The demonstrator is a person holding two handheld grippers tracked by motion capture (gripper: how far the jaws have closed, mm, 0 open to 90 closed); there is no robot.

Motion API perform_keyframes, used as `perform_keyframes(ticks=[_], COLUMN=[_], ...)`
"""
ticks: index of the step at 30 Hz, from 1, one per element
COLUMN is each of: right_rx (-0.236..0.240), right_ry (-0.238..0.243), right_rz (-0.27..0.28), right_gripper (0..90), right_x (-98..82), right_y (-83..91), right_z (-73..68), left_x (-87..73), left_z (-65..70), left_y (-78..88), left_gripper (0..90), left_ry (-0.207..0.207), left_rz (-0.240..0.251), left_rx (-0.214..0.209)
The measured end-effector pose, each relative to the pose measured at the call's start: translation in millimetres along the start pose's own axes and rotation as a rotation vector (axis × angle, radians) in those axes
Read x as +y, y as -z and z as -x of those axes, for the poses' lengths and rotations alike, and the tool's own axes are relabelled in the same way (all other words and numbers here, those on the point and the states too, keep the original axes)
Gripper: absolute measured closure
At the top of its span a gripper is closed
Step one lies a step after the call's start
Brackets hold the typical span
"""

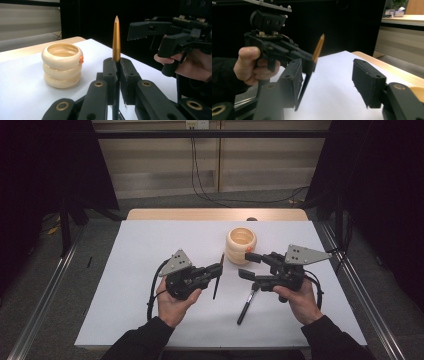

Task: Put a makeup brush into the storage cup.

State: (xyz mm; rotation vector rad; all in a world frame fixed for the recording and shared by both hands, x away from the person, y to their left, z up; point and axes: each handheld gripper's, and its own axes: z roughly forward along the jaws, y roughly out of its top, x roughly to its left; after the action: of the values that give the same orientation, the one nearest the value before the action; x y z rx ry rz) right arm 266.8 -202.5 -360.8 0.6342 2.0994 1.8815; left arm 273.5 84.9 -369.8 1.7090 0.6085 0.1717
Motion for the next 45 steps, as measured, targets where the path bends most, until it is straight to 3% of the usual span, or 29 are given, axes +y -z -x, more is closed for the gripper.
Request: perform_keyframes(ticks=[4,15,23,27,33,38,41,42,45], right_rx=[0.022,0.056,0.064,0.077,0.082,0.099,0.102,0.100,0.098], right_ry=[0.010,-0.054,-0.087,-0.110,-0.124,-0.128,-0.125,-0.125,-0.124], right_rz=[-0.010,0.002,-0.017,-0.021,-0.020,-0.028,-0.033,-0.034,-0.035], right_gripper=[51.4,65.5,68.6,72.3,78.8,83.4,84.6,84.8,85.1], right_x=[2.0,5.9,2.5,1.2,1.2,0.1,0.2,0.3,0.3], right_y=[-9.9,-24.0,-30.2,-32.9,-35.8,-39.3,-39.4,-39.3,-39.1], right_z=[-0.1,5.8,7.6,7.2,9.9,10.2,9.2,8.9,8.9], left_x=[-1.0,-4.5,-3.8,-4.7,-4.4,-5.4,-6.6,-7.0,-7.9], left_z=[2.1,4.5,7.2,6.8,5.9,5.8,5.5,5.9,5.2], left_y=[-1.5,-7.0,-9.7,-11.5,-12.1,-13.2,-13.9,-13.8,-13.8], left_gripper=[83.8,83.9,83.9,83.9,83.9,83.8,83.7,83.6,82.9], left_ry=[-0.005,-0.011,-0.023,-0.024,-0.019,-0.011,-0.022,-0.021,-0.031], left_rz=[-0.002,-0.018,-0.028,-0.026,-0.028,-0.021,-0.016,-0.017,-0.013], left_rx=[0.000,0.001,-0.001,-0.020,-0.015,-0.002,-0.022,-0.002,-0.003])
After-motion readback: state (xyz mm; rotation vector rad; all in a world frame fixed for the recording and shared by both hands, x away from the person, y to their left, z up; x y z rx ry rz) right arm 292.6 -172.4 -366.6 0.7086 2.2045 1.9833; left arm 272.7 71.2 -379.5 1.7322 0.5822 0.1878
